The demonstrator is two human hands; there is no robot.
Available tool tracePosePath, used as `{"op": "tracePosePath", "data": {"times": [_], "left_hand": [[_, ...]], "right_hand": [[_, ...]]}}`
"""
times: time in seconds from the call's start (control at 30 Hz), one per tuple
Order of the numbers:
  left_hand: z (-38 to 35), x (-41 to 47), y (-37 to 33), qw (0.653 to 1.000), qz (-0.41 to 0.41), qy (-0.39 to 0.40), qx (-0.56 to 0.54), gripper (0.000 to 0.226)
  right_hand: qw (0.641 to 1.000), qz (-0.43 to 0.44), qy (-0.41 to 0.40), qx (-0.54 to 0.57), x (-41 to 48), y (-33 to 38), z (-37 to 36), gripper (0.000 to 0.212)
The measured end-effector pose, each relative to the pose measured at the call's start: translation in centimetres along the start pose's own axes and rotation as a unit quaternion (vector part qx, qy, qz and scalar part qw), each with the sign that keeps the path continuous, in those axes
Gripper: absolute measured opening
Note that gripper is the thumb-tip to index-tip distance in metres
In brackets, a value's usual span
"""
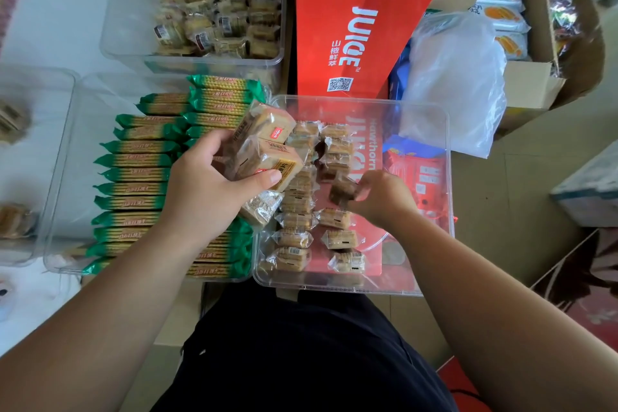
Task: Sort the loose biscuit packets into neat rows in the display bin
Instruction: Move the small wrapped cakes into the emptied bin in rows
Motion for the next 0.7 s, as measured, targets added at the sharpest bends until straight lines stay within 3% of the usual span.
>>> {"op": "tracePosePath", "data": {"times": [0.13,0.33,0.43,0.57,0.7], "left_hand": [[-0.1,0.0,0.1,1.0,0.002,0.0,-0.004,0.062],[0.0,0.2,0.0,1.0,0.002,0.003,0.007,0.064],[-0.1,0.2,-0.1,1.0,0.0,0.011,0.014,0.062],[-0.1,0.2,-0.2,0.999,-0.005,0.018,0.03,0.052],[-0.2,0.3,-0.3,0.999,-0.011,0.028,0.038,0.052]], "right_hand": [[0.994,0.065,0.065,-0.056,-1.0,1.0,-1.1,0.06],[0.961,0.199,0.052,-0.185,-2.6,3.0,-1.6,0.083],[0.952,0.219,0.055,-0.209,-2.8,3.3,-1.8,0.086],[0.949,0.227,0.034,-0.217,-3.1,3.6,-0.8,0.074],[0.934,0.231,0.035,-0.269,-3.6,3.3,-1.3,0.095]]}}
Point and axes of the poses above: each hand's wrist, its own x-axis towards the middle knuckle, its own z-axis out of the back of the hand, y = z × x, the point moved 10 cm from there along x, towards the middle knuckle, and after that the axes turned 13 degrees about -z, right-handed, at the moved point
